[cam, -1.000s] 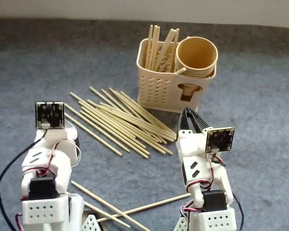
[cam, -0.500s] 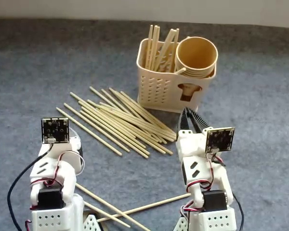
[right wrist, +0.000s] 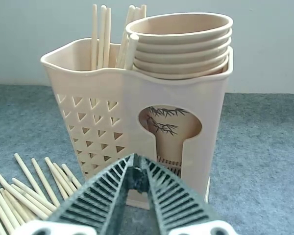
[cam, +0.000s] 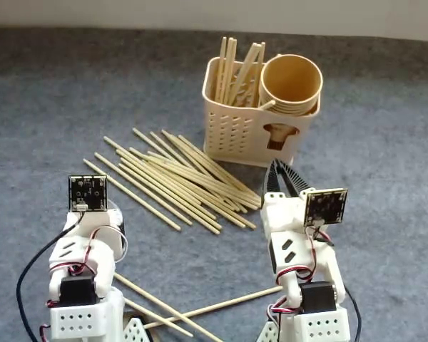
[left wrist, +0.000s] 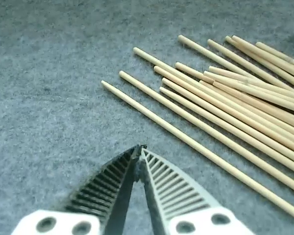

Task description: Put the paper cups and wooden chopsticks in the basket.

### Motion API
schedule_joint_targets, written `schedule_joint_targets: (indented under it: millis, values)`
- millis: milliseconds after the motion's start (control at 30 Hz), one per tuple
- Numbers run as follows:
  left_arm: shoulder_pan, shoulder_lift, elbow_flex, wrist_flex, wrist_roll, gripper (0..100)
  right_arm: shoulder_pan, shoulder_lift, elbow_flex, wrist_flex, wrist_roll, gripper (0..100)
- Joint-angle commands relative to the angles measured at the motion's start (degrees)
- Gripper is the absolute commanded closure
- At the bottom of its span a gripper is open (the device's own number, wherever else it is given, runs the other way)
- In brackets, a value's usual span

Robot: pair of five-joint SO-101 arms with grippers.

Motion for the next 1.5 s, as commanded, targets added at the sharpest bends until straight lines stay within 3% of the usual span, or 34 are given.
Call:
schedule_joint_targets:
  millis: [0,167,467,1467]
  values:
    - [-0.40,0.66,1.19,8.00,-0.53,100,0.31,-0.92,4.00,4.26,0.70,99.3]
    - [-0.31,0.13,1.19,23.91,-0.35,100,0.31,-0.75,-4.09,13.14,0.70,99.3]
    - [-0.22,0.22,1.19,23.03,-0.35,100,0.31,-0.48,-12.44,22.73,0.70,99.3]
    - [-0.22,0.22,1.19,23.03,-0.35,100,0.57,-0.92,-12.53,22.37,0.62,99.3]
